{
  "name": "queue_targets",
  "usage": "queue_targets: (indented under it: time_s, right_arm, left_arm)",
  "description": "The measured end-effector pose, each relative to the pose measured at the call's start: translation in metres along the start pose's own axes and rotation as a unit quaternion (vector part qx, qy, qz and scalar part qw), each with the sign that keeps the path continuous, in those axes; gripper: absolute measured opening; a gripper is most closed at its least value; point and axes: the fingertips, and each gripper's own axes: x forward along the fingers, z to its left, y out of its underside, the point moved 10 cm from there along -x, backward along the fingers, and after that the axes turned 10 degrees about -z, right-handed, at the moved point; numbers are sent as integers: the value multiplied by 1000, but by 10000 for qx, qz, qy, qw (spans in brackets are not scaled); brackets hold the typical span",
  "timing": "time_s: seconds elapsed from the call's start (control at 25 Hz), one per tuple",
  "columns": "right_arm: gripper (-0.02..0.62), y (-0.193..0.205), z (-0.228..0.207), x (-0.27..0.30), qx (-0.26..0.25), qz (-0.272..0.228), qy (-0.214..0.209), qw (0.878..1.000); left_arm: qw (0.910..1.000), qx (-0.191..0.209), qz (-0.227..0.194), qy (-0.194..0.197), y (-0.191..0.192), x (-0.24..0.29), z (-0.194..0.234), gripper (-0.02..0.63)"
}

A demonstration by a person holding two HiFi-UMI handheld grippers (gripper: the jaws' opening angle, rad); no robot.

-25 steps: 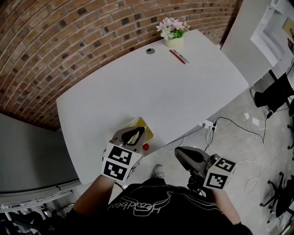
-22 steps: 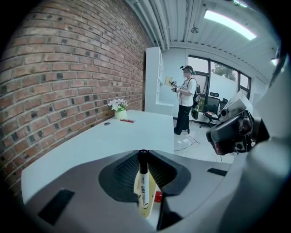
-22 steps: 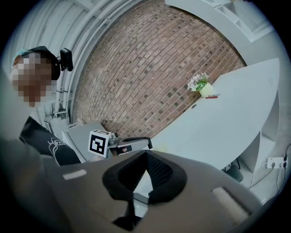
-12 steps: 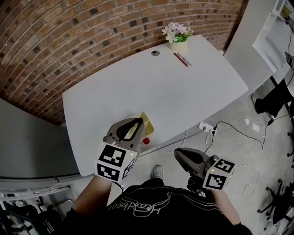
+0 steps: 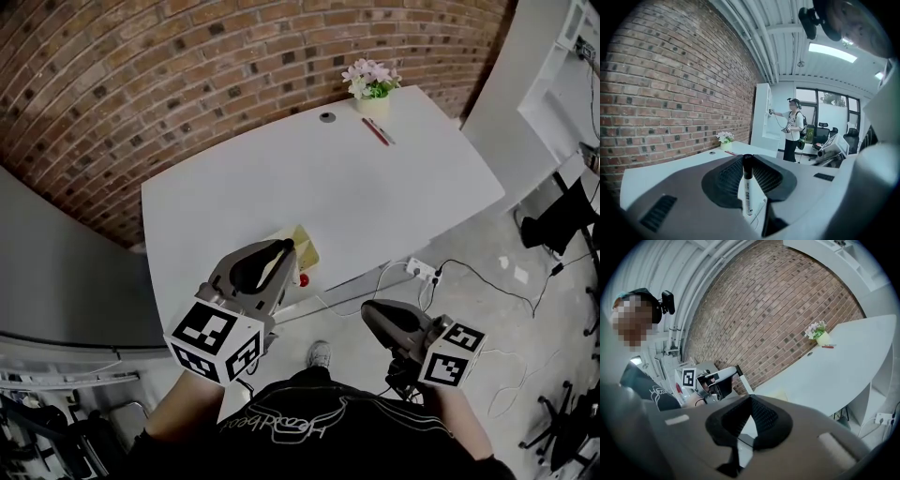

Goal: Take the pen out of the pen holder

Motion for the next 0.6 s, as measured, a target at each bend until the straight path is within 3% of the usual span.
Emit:
queue_targets:
  time_s: [0.4,0.6]
  right_arm:
    - [3,-20,31,-19,-247,-256,-252,9991]
    - [3,-14,51,-31,-400,-291,-366,9981]
  left_arm:
    - [9957,-737,-259,499,-10,-36,-37,69]
    - [9880,-1299,-262,794,-1,-55,-57,69]
